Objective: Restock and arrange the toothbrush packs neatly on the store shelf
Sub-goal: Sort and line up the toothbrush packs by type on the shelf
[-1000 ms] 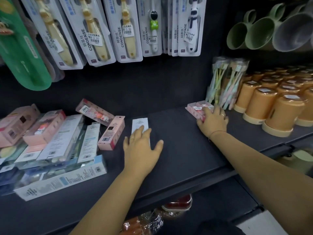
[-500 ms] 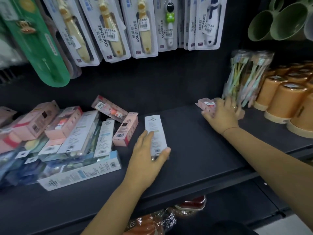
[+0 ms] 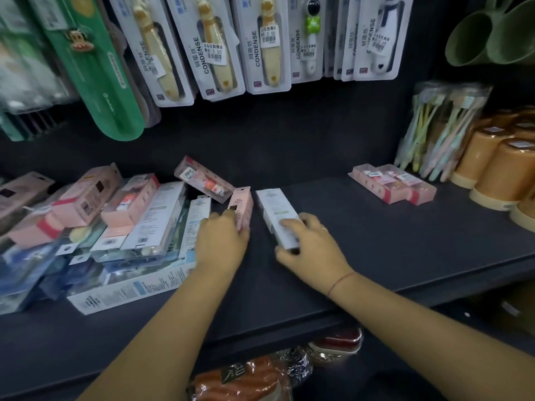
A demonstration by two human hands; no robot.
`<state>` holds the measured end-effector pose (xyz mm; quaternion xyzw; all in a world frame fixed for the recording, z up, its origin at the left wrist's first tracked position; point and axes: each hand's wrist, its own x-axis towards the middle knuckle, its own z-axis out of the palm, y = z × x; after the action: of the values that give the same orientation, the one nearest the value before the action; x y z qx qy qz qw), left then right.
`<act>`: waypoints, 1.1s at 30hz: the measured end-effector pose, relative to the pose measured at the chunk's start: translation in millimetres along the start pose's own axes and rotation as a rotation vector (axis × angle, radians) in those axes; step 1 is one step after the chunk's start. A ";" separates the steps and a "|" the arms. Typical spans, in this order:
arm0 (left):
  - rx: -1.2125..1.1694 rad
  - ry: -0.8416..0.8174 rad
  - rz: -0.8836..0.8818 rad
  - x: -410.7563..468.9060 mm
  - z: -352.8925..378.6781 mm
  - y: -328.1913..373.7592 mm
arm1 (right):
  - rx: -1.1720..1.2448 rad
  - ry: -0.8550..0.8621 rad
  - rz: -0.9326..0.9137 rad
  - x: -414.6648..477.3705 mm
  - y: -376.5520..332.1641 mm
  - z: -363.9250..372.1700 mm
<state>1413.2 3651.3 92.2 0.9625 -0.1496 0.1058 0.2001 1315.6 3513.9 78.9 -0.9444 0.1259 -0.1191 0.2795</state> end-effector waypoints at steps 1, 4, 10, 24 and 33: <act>-0.068 0.019 -0.007 -4.3 1.7 2.1 | 0.079 0.042 0.031 1.4 4.6 -5.2; -0.279 0.027 -0.080 -20.5 5.2 9.1 | 0.286 0.165 0.155 8.3 18.9 -24.7; -0.463 0.140 -0.214 -38.4 5.0 17.3 | 0.377 0.277 0.385 38.3 49.3 -49.2; -0.307 0.049 -0.216 -34.5 8.4 13.2 | -0.114 -0.036 0.080 26.2 52.9 -34.2; -0.213 0.061 -0.129 -29.9 24.2 29.8 | -0.230 -0.007 0.030 33.7 32.8 -17.4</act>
<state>1378.9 3622.5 73.1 0.9398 -0.0913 0.1057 0.3118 1336.5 3468.3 80.0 -0.9687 0.1516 -0.0962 0.1713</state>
